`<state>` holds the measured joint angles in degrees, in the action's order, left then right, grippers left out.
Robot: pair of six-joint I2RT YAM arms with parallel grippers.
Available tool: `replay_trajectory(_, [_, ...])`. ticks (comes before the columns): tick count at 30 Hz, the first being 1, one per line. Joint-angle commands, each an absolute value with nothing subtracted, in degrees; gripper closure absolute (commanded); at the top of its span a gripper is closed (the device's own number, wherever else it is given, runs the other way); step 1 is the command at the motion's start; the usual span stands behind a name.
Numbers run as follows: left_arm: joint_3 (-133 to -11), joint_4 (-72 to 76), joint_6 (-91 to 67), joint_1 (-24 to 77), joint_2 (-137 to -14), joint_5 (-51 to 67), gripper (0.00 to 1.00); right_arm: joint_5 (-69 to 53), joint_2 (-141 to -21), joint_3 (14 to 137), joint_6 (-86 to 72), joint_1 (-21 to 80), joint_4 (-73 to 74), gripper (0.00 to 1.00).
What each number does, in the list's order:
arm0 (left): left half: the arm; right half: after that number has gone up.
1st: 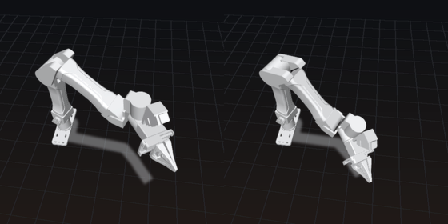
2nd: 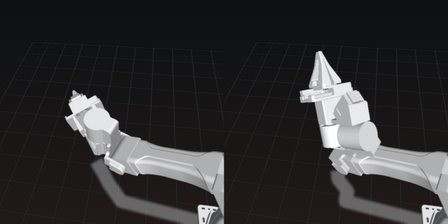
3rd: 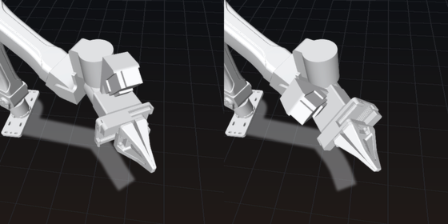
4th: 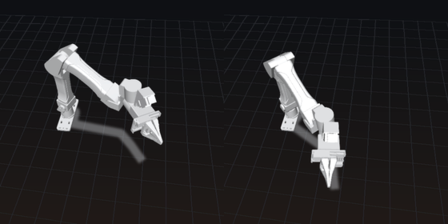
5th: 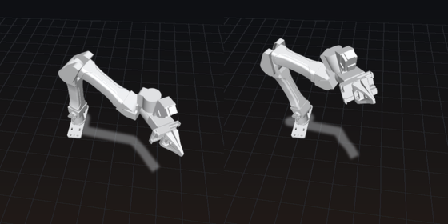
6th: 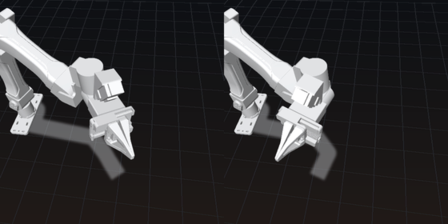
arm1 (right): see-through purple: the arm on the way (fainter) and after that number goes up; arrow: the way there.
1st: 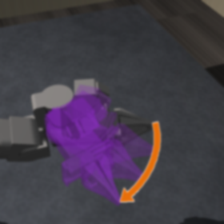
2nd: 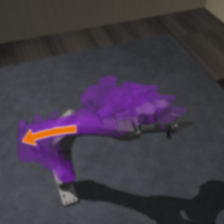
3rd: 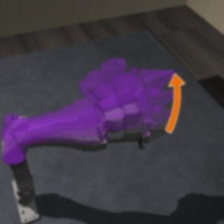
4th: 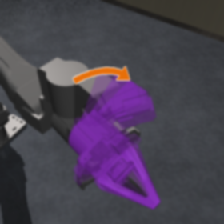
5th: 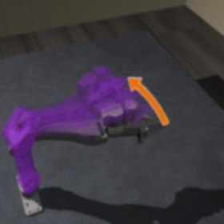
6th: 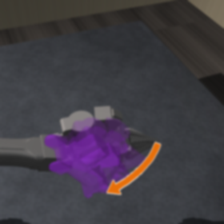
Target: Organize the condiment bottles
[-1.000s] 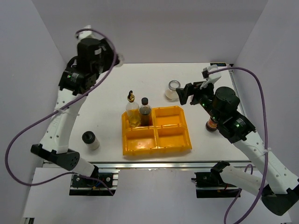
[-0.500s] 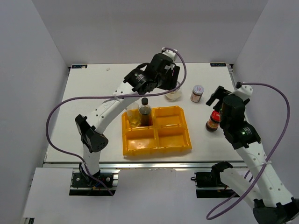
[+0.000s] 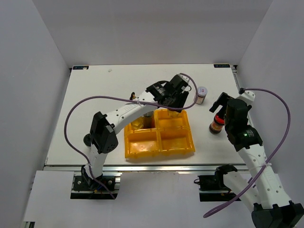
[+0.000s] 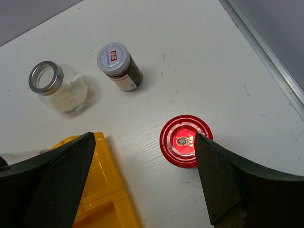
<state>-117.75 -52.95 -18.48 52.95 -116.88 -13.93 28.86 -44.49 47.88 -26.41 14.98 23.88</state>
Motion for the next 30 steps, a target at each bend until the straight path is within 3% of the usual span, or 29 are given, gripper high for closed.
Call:
replay_trajectory(1, [-115.14,-50.19,-20.39,52.65,-114.96,-13.97,1.0,26.54,-43.86,47.37,-25.84,14.15,21.53,0.11])
replay_trajectory(11, [-108.63,-48.52,-22.59,52.73,-113.73,-14.15,0.95,24.87,-44.56,46.49,-25.14,13.27,20.48,0.11])
replay_trajectory(15, [-107.67,-48.52,-23.11,52.65,-114.17,-15.38,0.67,24.35,-45.0,46.23,-24.87,13.01,20.3,0.11])
replay_trajectory(19, [-107.66,-48.78,-23.29,52.65,-115.31,-15.73,0.55,24.26,-45.0,46.14,-24.79,12.57,20.13,0.11])
replay_trajectory(30, [-108.98,-51.15,-24.87,51.95,-118.56,-17.05,0.39,23.12,-44.82,45.79,-24.52,11.87,20.3,0.11])
